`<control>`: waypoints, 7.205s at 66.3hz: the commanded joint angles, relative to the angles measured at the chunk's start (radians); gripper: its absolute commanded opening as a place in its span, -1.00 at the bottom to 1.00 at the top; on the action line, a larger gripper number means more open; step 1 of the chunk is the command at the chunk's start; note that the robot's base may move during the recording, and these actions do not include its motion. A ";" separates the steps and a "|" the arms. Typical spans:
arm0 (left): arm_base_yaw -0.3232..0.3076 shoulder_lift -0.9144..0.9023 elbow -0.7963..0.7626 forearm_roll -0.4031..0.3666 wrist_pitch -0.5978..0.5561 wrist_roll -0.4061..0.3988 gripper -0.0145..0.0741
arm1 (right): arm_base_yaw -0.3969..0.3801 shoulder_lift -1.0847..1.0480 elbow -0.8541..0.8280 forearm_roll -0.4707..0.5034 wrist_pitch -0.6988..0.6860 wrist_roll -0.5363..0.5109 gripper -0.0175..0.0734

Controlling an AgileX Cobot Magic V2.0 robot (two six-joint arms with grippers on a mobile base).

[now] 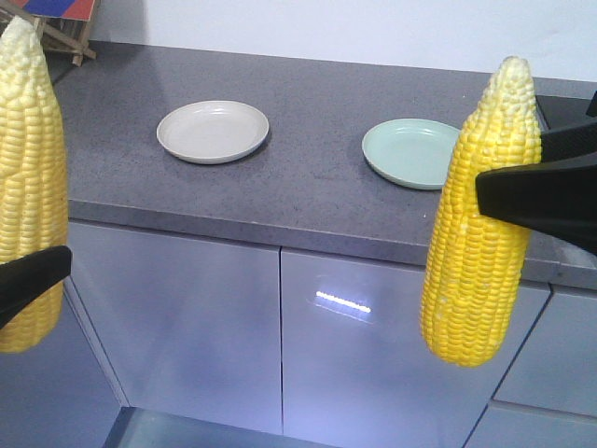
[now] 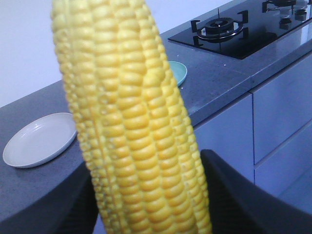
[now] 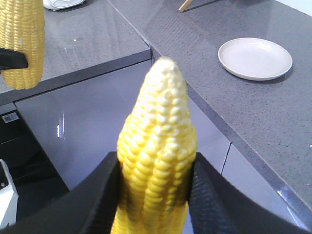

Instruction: Distribute corn equally

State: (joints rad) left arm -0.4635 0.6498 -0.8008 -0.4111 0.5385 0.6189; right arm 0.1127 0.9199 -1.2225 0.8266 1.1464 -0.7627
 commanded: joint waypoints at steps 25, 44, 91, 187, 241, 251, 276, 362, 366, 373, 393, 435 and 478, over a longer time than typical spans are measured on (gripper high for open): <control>0.003 -0.001 -0.024 -0.024 -0.070 -0.002 0.06 | -0.007 -0.007 -0.023 0.049 -0.052 -0.007 -0.17; 0.003 -0.001 -0.024 -0.024 -0.070 -0.002 0.06 | -0.007 -0.007 -0.023 0.049 -0.052 -0.007 -0.17; 0.003 -0.001 -0.024 -0.024 -0.070 -0.002 0.06 | -0.007 -0.007 -0.023 0.049 -0.052 -0.007 -0.17; 0.003 -0.001 -0.024 -0.024 -0.070 -0.002 0.06 | -0.007 -0.007 -0.023 0.049 -0.052 -0.007 -0.17; 0.003 -0.001 -0.024 -0.024 -0.070 -0.002 0.06 | -0.007 -0.007 -0.023 0.049 -0.052 -0.007 -0.17; 0.003 -0.001 -0.024 -0.024 -0.070 -0.002 0.06 | -0.007 -0.007 -0.023 0.049 -0.052 -0.007 -0.17; 0.003 0.000 -0.024 -0.024 -0.070 -0.002 0.06 | -0.007 -0.007 -0.023 0.049 -0.052 -0.007 -0.17; 0.003 0.000 -0.024 -0.024 -0.070 -0.002 0.06 | -0.007 0.081 -0.027 -0.125 -0.024 0.263 -0.16; 0.003 0.000 -0.024 -0.024 -0.070 -0.002 0.06 | -0.007 0.114 -0.027 -0.174 -0.022 0.322 -0.16; 0.003 0.000 -0.024 -0.024 -0.070 -0.002 0.06 | -0.007 0.179 -0.029 -0.223 -0.014 0.400 -0.16; 0.003 0.000 -0.024 -0.024 -0.070 -0.002 0.06 | -0.003 0.451 -0.216 -0.245 0.106 0.465 -0.16; 0.003 0.000 -0.024 -0.024 -0.070 -0.002 0.06 | 0.165 0.866 -0.466 -0.497 0.140 0.715 -0.13; 0.003 0.000 -0.024 -0.024 -0.072 -0.002 0.06 | 0.165 0.962 -0.466 -0.505 0.140 0.695 0.48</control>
State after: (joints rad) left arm -0.4635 0.6507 -0.8008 -0.4120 0.5385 0.6189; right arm 0.2784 1.9323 -1.6551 0.3093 1.2360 -0.0537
